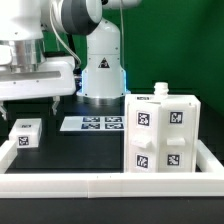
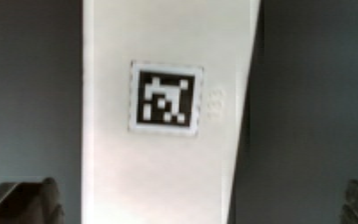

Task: Assemble cabinet

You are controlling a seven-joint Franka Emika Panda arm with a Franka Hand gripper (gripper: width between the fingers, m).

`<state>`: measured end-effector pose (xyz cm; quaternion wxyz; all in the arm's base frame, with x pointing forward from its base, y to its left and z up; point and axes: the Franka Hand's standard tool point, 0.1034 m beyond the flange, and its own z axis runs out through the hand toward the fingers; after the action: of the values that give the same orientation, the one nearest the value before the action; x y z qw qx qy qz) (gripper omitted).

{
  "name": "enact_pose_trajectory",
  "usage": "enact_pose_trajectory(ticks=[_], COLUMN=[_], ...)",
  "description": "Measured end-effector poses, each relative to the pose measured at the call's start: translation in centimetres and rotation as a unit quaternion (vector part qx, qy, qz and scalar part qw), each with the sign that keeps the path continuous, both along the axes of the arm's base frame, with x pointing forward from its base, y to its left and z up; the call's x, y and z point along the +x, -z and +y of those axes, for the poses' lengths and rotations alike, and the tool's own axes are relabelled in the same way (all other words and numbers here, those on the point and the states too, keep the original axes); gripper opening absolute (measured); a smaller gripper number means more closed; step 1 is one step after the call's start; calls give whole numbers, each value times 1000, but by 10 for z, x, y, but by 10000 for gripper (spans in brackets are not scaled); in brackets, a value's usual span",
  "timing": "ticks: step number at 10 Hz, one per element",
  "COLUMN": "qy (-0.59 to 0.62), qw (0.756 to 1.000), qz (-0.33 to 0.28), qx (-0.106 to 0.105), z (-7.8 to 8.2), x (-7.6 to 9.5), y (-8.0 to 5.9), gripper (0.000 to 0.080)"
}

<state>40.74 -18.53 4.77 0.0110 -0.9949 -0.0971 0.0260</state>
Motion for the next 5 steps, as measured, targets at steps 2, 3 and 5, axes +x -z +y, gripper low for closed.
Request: enact_pose_trajectory(ticks=[2, 3, 5], qy=[-2, -4, -7], qw=[1000, 1000, 1000], qz=[4, 8, 10], qx=[-1, 0, -3], z=[-3, -4, -7], x=[-4, -7, -12], y=[7, 11, 19], gripper=[797, 797, 797])
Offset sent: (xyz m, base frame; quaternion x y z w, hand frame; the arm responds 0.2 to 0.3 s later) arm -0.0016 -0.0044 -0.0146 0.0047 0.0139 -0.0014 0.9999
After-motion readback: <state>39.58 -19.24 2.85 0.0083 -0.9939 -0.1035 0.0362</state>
